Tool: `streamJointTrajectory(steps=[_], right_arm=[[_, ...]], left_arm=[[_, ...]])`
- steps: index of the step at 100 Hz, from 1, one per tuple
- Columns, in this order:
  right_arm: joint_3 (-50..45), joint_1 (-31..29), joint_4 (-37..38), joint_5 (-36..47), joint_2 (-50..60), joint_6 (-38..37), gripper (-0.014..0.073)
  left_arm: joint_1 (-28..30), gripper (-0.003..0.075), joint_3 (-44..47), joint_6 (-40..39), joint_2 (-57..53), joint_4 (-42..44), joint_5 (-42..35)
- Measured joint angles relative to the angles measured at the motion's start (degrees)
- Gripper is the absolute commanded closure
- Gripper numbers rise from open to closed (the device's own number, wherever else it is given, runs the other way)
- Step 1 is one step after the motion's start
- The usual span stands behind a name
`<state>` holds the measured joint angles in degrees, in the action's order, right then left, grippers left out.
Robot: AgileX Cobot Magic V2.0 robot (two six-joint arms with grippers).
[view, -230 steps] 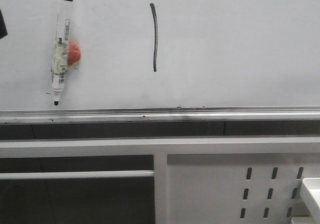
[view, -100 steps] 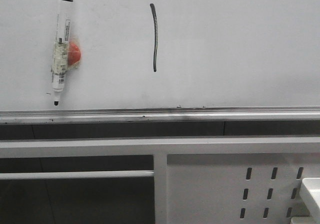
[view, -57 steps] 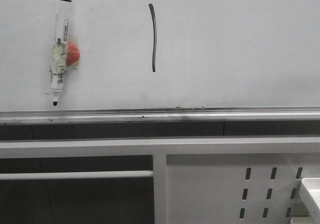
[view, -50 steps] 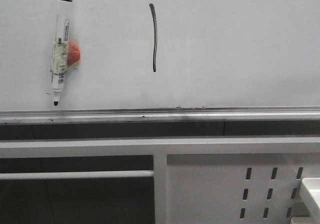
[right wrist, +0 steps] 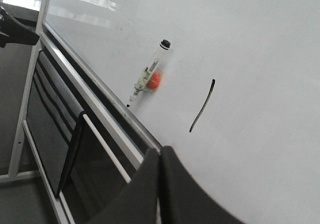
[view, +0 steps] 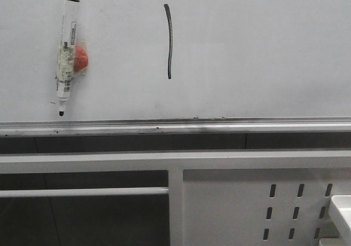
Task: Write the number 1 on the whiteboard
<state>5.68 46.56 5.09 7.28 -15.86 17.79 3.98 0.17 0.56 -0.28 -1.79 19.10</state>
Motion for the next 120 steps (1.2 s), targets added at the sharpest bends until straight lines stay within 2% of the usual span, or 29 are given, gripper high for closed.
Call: streamJointTrajectory(steps=[16,27,39,53,65,77,98,120], right_arm=[[0.0,0.0,-0.2,0.0,0.0,1.9,0.0643],[-1.9,-1.0,-6.9,3.1,0.0,2.1,0.0643],[-6.0,-3.6,-9.7,8.2,0.5,2.3,0.0643],[-6.1,-8.0,-10.2,4.1,4.1,2.5,0.0643],[-6.1,-13.8,-10.2,-1.2,7.3,2.5,0.0643],[-6.1,-22.2,-10.2,-4.6,11.0,2.3,0.0643],[-6.1,-38.9,-10.2,-10.8,15.9,-3.9,0.0643],[-6.1,-49.1,-8.7,-18.6,16.3,-10.4,0.0643]], left_arm=[[0.0,0.0740,0.0,0.0,0.0,0.0,0.0],[0.0,0.0740,0.0,0.0,0.0,0.0,0.0],[0.0,0.0740,0.0,-0.1,0.0,0.1,0.0],[0.0,0.0740,0.0,-0.1,0.0,0.1,0.0],[0.0,0.0740,0.0,-0.1,0.0,0.1,0.0],[0.0,0.0740,0.0,-0.1,0.0,0.1,0.0],[0.0,0.0740,0.0,-0.1,0.0,0.1,0.0],[0.0,0.0740,0.0,-0.1,0.0,0.1,0.0]])
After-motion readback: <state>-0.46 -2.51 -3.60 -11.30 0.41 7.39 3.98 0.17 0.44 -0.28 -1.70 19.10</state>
